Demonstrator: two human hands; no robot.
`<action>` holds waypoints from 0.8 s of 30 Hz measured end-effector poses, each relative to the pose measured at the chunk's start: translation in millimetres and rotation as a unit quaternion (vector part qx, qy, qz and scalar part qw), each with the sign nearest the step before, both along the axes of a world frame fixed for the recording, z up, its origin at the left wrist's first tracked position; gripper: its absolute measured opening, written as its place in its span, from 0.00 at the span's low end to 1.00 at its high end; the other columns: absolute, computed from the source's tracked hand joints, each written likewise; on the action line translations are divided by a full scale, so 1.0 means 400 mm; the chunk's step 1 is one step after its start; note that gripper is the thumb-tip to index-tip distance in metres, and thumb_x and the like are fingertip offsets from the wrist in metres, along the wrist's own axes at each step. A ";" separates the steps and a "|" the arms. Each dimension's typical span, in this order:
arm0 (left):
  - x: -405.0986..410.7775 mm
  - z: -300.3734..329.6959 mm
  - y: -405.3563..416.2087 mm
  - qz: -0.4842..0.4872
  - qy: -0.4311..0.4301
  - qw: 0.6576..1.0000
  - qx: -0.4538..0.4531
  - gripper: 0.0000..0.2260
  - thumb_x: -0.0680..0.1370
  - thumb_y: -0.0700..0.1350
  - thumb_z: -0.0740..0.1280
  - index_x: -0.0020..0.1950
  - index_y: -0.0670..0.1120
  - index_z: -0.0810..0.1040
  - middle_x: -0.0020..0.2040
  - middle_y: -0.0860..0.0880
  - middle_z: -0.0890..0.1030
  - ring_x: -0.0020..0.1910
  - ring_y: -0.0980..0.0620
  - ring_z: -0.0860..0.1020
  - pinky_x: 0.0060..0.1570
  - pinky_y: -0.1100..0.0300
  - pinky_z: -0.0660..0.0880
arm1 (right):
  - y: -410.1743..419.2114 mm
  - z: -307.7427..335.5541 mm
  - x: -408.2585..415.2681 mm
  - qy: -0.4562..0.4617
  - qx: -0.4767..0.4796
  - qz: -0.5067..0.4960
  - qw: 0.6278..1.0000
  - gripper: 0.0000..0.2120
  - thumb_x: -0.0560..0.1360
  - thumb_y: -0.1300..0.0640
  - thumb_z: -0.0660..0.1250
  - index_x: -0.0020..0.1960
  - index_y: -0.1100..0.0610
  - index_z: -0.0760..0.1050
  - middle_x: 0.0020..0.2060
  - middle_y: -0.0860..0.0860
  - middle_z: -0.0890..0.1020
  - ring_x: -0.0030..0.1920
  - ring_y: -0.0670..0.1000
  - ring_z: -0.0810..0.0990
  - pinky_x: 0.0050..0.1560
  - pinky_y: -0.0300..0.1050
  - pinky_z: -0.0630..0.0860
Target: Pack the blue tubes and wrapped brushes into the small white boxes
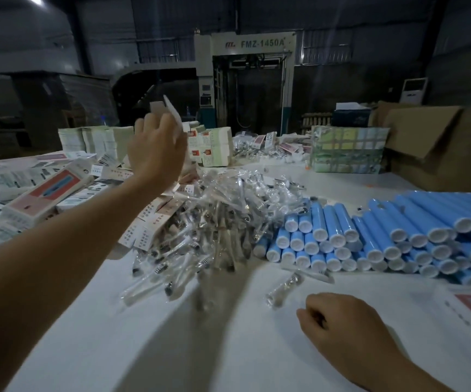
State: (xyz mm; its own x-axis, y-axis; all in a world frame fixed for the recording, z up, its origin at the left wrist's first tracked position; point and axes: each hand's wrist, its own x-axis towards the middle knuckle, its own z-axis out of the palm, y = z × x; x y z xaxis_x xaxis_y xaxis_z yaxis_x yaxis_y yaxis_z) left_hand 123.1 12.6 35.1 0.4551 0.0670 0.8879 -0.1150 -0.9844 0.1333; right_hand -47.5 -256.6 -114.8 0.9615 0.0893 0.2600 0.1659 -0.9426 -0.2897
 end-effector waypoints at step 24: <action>-0.468 -0.305 -0.330 -0.267 0.151 0.915 0.261 0.34 0.63 0.61 0.73 0.65 0.47 0.72 0.57 0.46 0.78 0.52 0.44 0.77 0.49 0.51 0.74 | -0.063 0.055 -0.038 0.156 0.568 0.040 0.807 0.11 0.79 0.62 0.59 0.51 0.61 0.80 0.39 0.58 0.82 0.33 0.53 0.78 0.27 0.41 0.73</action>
State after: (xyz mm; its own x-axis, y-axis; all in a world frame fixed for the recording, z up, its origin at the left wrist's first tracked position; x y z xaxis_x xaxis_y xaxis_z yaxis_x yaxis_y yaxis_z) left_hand -64.1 -119.6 -86.8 0.5293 -0.6333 0.5646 -0.6336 -0.7376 -0.2334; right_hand -62.8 -281.7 -92.9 0.9989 0.0292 -0.0362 -0.0354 -0.0299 -0.9989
